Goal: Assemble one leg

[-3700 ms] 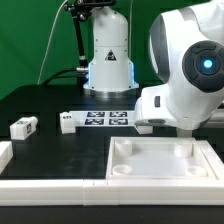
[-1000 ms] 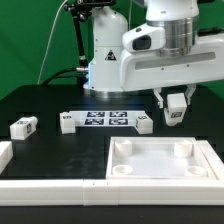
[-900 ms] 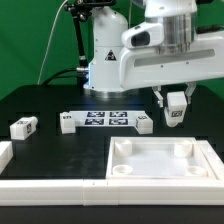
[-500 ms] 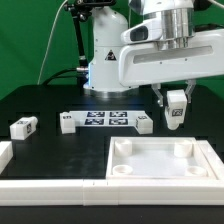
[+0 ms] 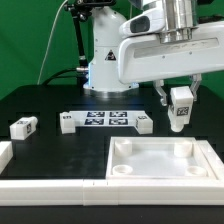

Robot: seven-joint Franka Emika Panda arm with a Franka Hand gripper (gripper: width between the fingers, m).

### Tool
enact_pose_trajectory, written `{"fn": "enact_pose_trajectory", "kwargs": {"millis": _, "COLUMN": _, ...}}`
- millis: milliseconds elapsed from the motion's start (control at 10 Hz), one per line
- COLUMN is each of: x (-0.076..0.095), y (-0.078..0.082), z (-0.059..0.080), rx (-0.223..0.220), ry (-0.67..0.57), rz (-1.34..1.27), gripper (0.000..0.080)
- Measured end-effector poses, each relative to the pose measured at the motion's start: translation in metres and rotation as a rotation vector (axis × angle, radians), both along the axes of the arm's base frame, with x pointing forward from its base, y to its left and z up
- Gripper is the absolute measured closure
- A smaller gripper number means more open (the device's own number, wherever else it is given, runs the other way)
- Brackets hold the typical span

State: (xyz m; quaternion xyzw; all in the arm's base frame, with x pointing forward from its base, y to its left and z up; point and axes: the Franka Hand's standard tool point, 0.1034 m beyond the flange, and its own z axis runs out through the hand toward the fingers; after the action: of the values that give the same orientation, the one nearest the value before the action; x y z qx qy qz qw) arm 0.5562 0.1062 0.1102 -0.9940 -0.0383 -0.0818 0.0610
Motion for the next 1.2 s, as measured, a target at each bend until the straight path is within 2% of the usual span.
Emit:
{"fn": "enact_pose_trajectory", "kwargs": {"millis": 100, "x": 0.013, "y": -0.001, "z": 0.002, "rx": 0.007, "ry": 0.007, "rz": -0.003, "gripper": 0.0509}}
{"fn": "enact_pose_trajectory", "kwargs": {"millis": 600, "x": 0.012, "y": 0.0, "z": 0.0, "rx": 0.006, "ry": 0.004, "rz": -0.002, "gripper": 0.0509}}
{"fn": "enact_pose_trajectory", "kwargs": {"millis": 700, "x": 0.018, "y": 0.0, "z": 0.004, "rx": 0.005, "ry": 0.015, "rz": 0.008, "gripper": 0.0509}}
{"fn": "enact_pose_trajectory", "kwargs": {"millis": 800, "x": 0.033, "y": 0.0, "z": 0.012, "rx": 0.007, "ry": 0.011, "rz": 0.023, "gripper": 0.0509}}
{"fn": "enact_pose_trajectory", "kwargs": {"millis": 900, "x": 0.048, "y": -0.002, "z": 0.013, "rx": 0.007, "ry": -0.009, "rz": 0.041, "gripper": 0.0509}}
{"fn": "enact_pose_trajectory", "kwargs": {"millis": 1200, "x": 0.073, "y": -0.002, "z": 0.009, "rx": 0.003, "ry": -0.093, "rz": 0.078, "gripper": 0.0509}}
